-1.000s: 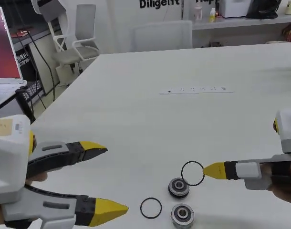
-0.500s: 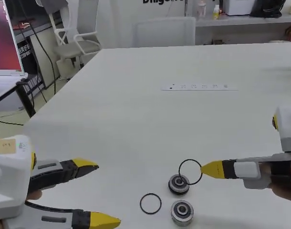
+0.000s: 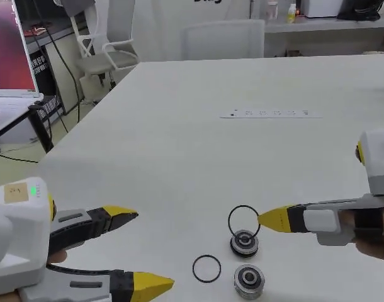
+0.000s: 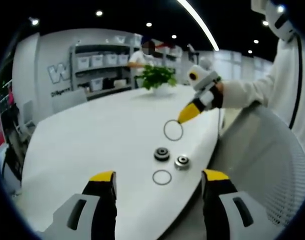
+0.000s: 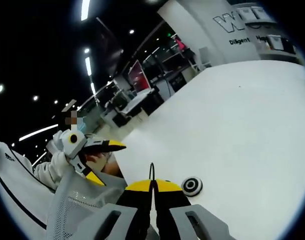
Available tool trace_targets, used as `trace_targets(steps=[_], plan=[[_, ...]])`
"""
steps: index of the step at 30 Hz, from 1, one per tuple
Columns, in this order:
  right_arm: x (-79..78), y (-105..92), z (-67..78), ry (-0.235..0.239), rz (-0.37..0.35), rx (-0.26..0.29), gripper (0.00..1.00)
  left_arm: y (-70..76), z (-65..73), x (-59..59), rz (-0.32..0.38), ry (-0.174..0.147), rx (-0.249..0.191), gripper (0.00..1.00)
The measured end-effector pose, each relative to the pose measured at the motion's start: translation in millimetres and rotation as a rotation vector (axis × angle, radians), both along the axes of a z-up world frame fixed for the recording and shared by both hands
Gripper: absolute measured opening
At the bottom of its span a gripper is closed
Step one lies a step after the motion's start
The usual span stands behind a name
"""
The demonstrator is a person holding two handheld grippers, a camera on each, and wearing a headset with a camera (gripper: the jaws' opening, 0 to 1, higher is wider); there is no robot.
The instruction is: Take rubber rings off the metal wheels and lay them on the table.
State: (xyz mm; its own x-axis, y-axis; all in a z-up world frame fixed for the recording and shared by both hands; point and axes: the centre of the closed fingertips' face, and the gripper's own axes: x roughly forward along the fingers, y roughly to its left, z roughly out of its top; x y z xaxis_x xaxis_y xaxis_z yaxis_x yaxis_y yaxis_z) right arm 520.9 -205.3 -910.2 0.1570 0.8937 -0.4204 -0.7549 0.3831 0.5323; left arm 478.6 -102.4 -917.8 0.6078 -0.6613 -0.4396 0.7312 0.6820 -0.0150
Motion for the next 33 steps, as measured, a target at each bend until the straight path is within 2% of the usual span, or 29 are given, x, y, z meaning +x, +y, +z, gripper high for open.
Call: trace_targets(steps=[4,7,10,12,15,17,20,22,27,30,33], plan=[[-5.5,11.1,-1.3,-0.039,0.050,-0.042,0.00,0.6,-0.3,-0.2,-0.004,-0.008,0.014,0.71],[-7.8,17.5,-1.7,-0.049,0.068,-0.062,0.00,2.8,-2.7,-0.4,0.002,0.004,0.025,0.71],[-9.5,25.4,2.2,-0.050,0.085,-0.055,0.00,2.8,-0.7,0.5,0.003,-0.008,0.018,0.74],[-8.1,33.6,7.4,-0.058,0.093,-0.049,0.00,2.5,-1.7,-0.2,-0.001,-0.002,0.017,0.74],[-1.1,47.6,11.6,-0.059,0.087,-0.055,0.00,7.5,-6.5,0.5,0.006,-0.001,0.062,0.73],[0.6,54.7,11.0,-0.063,0.093,-0.067,0.00,6.8,-4.4,1.0,0.009,-0.009,0.051,0.74],[-2.2,63.4,10.9,-0.076,0.120,-0.072,0.00,7.3,-3.9,0.9,0.017,-0.002,0.034,0.74],[-5.1,67.6,7.4,-0.067,0.137,-0.067,0.00,9.1,-4.9,1.4,0.025,0.000,0.039,0.74],[-10.4,68.0,-11.9,-0.062,0.159,-0.095,0.00,10.5,-8.1,0.4,0.024,0.008,0.054,0.73],[-10.7,66.0,-19.6,-0.055,0.154,-0.093,0.00,10.6,-8.9,0.1,0.025,0.012,0.055,0.73],[-10.3,63.9,-25.6,-0.024,0.137,-0.078,0.00,9.8,-9.5,-0.7,0.024,0.021,0.047,0.73]])
